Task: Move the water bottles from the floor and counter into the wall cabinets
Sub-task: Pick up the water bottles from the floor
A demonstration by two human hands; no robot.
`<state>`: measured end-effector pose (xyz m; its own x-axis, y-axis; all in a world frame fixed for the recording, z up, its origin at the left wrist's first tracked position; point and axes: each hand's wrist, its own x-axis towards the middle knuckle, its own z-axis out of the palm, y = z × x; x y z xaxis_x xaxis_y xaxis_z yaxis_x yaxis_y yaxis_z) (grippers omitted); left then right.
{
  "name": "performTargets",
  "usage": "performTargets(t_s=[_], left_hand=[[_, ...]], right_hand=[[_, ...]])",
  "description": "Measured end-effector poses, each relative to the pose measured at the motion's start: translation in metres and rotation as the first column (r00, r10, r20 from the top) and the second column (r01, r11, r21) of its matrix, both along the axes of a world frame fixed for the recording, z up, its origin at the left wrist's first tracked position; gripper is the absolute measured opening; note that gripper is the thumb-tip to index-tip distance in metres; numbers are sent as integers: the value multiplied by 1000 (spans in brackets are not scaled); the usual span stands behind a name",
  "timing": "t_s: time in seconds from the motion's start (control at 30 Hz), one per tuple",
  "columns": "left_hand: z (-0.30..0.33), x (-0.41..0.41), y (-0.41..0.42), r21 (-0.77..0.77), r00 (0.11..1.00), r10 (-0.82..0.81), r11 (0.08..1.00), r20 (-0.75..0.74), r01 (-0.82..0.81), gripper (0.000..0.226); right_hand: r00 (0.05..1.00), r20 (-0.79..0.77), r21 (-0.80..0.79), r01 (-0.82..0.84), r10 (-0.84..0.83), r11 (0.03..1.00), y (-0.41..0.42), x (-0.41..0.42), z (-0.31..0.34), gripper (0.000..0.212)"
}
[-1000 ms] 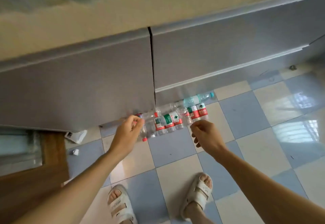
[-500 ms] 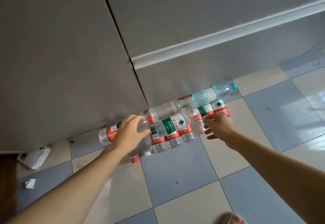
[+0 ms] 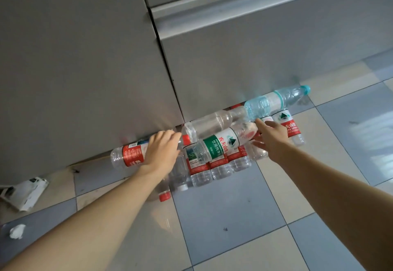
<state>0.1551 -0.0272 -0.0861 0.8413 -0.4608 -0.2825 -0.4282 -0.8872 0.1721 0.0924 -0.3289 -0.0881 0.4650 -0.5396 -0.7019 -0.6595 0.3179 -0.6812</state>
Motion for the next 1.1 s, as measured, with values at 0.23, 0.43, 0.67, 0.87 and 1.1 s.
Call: performTargets(t_s=[0.23,0.43,0.67,0.87,1.1], left_hand=[[2,-5,0,-64,997,22,998,75,-17,53],[30,-10,14,-245,992,101,966,79,-79,40],[86,-18,22,-466,982,124,867,-141,-176,41],[111,-28,-15,-552,889,-43,797,-456,-245,33],[97,-67,-52,-629,826,-235,758,-512,-174,27]], right_hand=[[987,1,76,158,-158,985,2,12,-2,13],[980,113,149,144,-162,978,0,-10,18,17],[947,271,-23,-174,174,984,-1,-32,77,26],[742,109,-367,-588,661,721,10,-40,108,26],[624,-83,-427,-727,777,538,8,-69,112,38]])
